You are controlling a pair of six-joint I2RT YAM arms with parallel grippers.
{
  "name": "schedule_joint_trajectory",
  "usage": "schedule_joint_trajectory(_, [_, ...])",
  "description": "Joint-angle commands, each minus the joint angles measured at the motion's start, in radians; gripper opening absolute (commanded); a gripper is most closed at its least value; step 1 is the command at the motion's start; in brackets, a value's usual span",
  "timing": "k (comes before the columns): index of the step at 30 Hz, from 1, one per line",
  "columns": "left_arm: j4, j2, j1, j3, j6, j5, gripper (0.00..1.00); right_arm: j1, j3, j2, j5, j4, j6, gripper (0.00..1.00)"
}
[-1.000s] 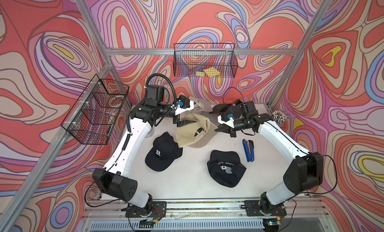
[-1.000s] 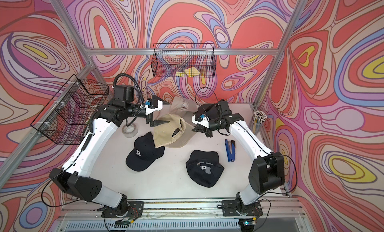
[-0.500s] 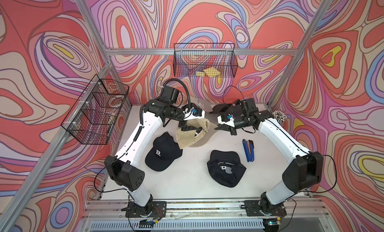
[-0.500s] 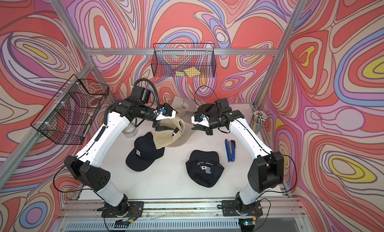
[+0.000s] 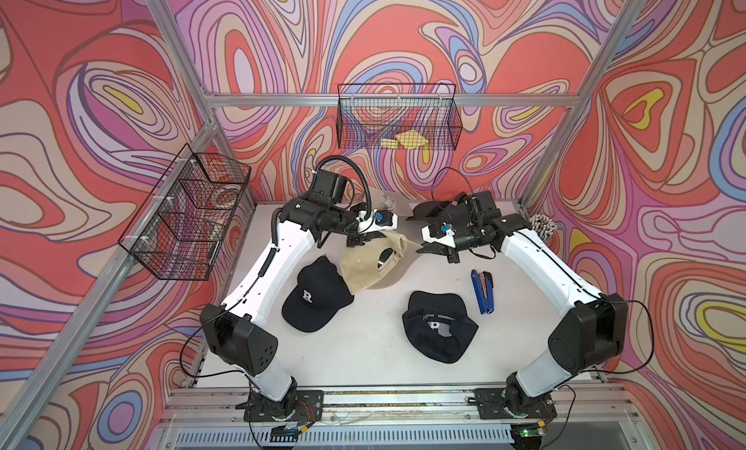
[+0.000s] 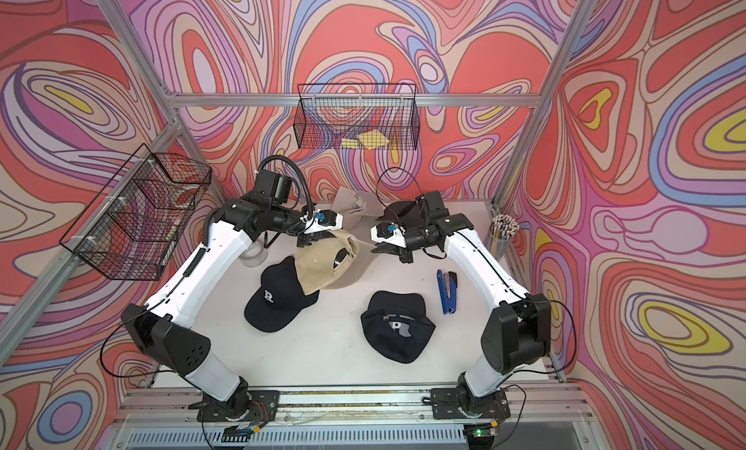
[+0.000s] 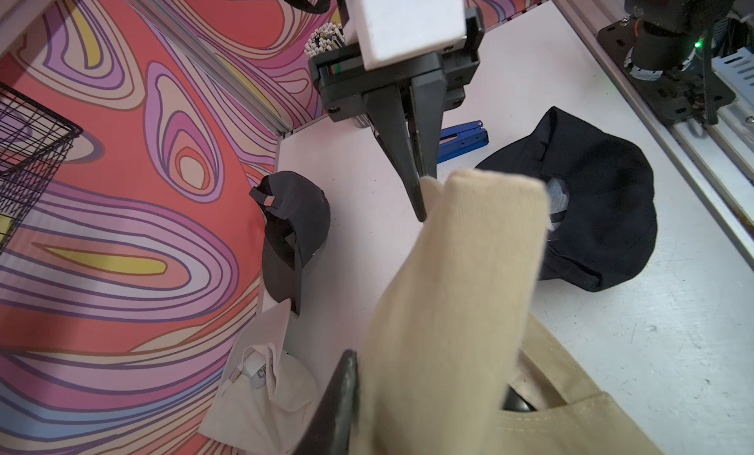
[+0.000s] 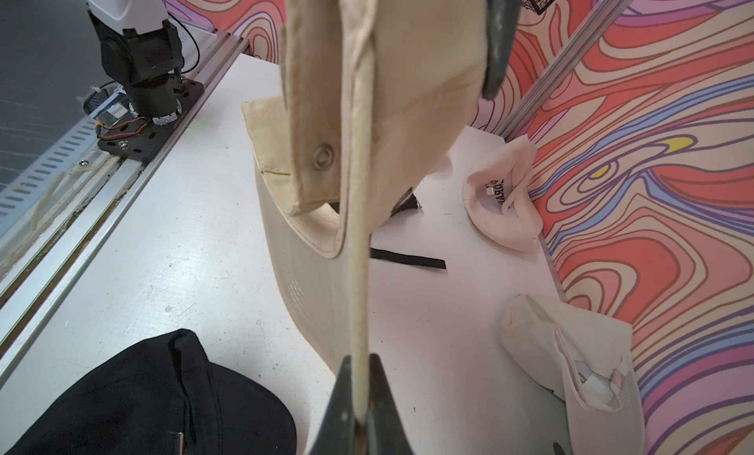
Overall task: Open the adjustable buckle of the baseball cap
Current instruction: Pick up the baseball cap from the center of the board.
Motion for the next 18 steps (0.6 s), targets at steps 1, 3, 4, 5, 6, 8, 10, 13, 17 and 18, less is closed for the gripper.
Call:
schedule_joint_trajectory(1, [0.048, -0.021, -0.003, -0.019, -0.053, -0.003, 0.0, 0.007, -0.066, -0.023, 0.061, 0.269, 0.25, 0.23])
schedule_joint_trajectory(3, [0.158, -0.029, -0.007, -0.045, -0.152, -0.058, 0.0, 0.007, -0.143, -0.06, 0.147, 0.449, 0.42, 0.48])
schedule_joint_trajectory(4, [0.224, -0.036, -0.008, -0.067, -0.197, -0.075, 0.0, 0.007, -0.181, -0.083, 0.175, 0.507, 0.46, 0.56])
schedule_joint_trajectory(5, [0.277, -0.041, -0.007, -0.087, -0.232, -0.089, 0.0, 0.007, -0.216, -0.107, 0.191, 0.552, 0.491, 0.67])
schedule_joint_trajectory(6, [0.334, -0.043, -0.008, -0.104, -0.284, -0.106, 0.0, 0.008, -0.26, -0.135, 0.215, 0.614, 0.539, 0.97])
schedule_joint_trajectory(8, [0.384, -0.036, -0.007, -0.102, -0.353, -0.121, 0.0, 0.012, -0.344, -0.19, 0.298, 0.743, 0.651, 0.98])
schedule_joint_trajectory(10, [0.387, -0.012, -0.008, -0.067, -0.432, -0.134, 0.0, 0.013, -0.437, -0.25, 0.403, 0.856, 0.759, 0.98])
schedule_joint_trajectory(13, [0.346, 0.038, -0.008, 0.02, -0.532, -0.169, 0.0, 0.016, -0.527, -0.311, 0.504, 0.954, 0.881, 0.98])
schedule_joint_trajectory(17, [0.326, 0.099, -0.007, 0.111, -0.663, -0.218, 0.0, 0.019, -0.571, -0.343, 0.549, 0.994, 0.988, 0.98])
schedule_joint_trajectory(18, [0.323, 0.11, -0.008, 0.127, -0.692, -0.223, 0.0, 0.023, -0.584, -0.349, 0.543, 1.017, 0.998, 0.98])
